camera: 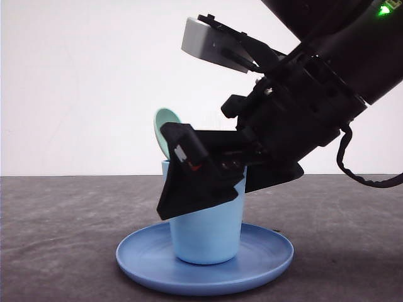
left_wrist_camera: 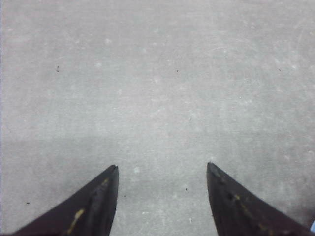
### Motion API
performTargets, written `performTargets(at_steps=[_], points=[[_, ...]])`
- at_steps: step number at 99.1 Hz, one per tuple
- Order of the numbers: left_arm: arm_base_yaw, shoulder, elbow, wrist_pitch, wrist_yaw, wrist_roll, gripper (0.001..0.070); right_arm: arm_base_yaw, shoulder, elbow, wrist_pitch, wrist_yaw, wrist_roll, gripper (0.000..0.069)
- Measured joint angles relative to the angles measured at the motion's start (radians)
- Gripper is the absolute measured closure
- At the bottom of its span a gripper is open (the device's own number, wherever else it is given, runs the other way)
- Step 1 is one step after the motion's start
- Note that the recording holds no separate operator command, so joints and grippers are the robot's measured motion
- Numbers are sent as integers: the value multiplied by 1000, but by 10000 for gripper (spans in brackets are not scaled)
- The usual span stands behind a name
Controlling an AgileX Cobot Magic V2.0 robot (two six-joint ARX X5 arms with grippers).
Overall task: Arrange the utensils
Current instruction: 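Lift the cup with the right gripper and set it on the plate, then release the cup and withdraw the right gripper upward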
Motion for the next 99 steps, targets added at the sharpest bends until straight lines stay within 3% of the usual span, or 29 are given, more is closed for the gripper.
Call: performTargets(at_steps=[5, 27, 58, 72, 99], points=[[0, 0, 0, 0, 0, 0, 369, 0, 0, 0, -2, -1, 0, 10], [0, 0, 0, 0, 0, 0, 369, 0, -66, 0, -151, -17, 5, 11], [0, 0, 0, 0, 0, 0, 369, -50, -328, 29, -574, -15, 52, 11], [0, 0, 0, 0, 0, 0, 369, -151, -446, 57, -748, -14, 89, 11], [0, 0, 0, 0, 0, 0, 369, -462, -589, 159, -920, -69, 108, 11]])
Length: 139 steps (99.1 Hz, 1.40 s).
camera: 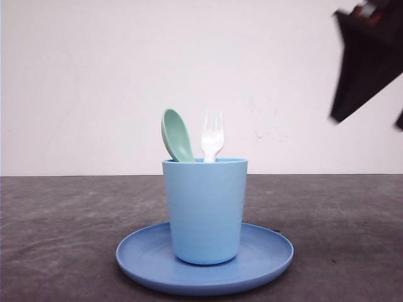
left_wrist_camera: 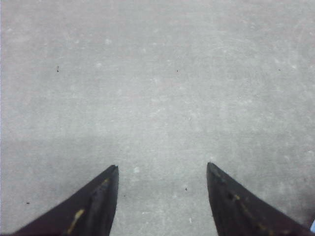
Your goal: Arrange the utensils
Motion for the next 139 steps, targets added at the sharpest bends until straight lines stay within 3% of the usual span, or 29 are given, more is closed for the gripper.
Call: performTargets(at_steps=[28, 68, 72, 81, 87, 93, 106, 139], points=[[0, 0, 0, 0, 0, 0, 369, -256, -43, 63, -109, -51, 0, 11], [0, 0, 0, -25, 0, 0, 376, -279, -45, 63, -133, -52, -1, 14], [0, 0, 0, -33, 0, 0, 421, -279, -45, 63, -134, -52, 0, 71], [0, 0, 0, -47, 0, 0, 618, -279, -45, 63, -138, -51, 0, 357], [0, 0, 0, -50, 0, 0, 663, -279, -45, 63, -138, -46, -2, 524], [0, 0, 0, -55, 0, 0, 678, -279, -45, 63, -138, -28, -1, 608], [0, 0, 0, -56, 0, 0, 685, -279, -45, 63, -140, -23, -1, 657], [0, 0, 0, -52, 0, 0, 685, -279, -45, 63, -64, -23, -1, 664]])
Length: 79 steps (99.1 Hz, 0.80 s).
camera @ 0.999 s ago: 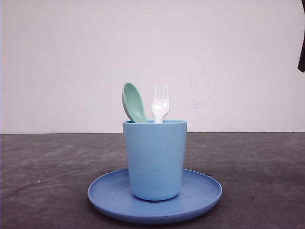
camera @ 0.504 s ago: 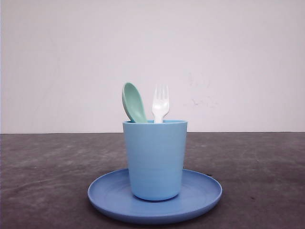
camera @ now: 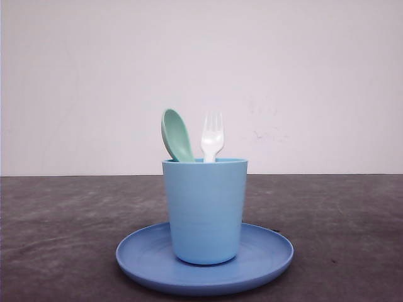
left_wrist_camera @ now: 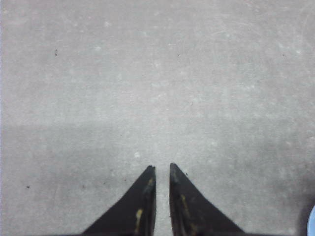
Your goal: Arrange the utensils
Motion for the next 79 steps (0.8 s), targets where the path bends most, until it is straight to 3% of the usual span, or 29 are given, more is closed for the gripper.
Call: performTargets(at_steps=[26, 41, 57, 79], points=[[2, -11, 0, 0, -8, 8, 685, 0, 0, 0, 87, 0, 0, 664], [30, -140, -46, 16, -9, 26, 685, 0, 0, 0, 135, 0, 0, 664], [68, -354, -209, 113, -11, 8, 685, 0, 0, 0, 193, 1, 0, 664], [68, -625, -493, 294, -11, 2, 685, 0, 0, 0, 266, 2, 0, 664]])
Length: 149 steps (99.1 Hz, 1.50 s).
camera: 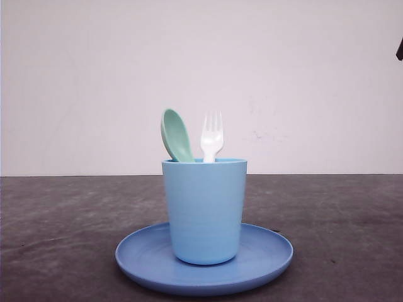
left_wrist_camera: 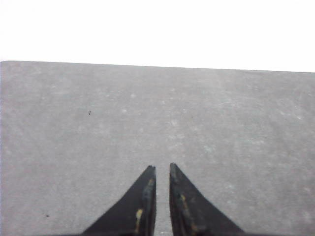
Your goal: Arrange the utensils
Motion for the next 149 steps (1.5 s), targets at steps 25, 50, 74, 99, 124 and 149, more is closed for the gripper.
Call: performTargets(at_steps=[25, 50, 74, 99, 124, 149], points=[[-1, -166, -224, 69, 0, -3, 685, 0, 0, 0, 68, 0, 0, 664], [-1, -194, -318, 129, 0, -3, 685, 0, 0, 0, 112, 0, 0, 664], [-2, -193, -360, 187, 11, -3, 685, 0, 0, 0, 112, 0, 0, 664], [-3, -193, -362, 191, 10, -3, 685, 0, 0, 0, 135, 0, 0, 664], [-3, -193, -362, 191, 10, -3, 685, 0, 0, 0, 158, 0, 0, 664], [-3, -193, -362, 191, 10, -3, 685, 0, 0, 0, 158, 0, 0, 664]])
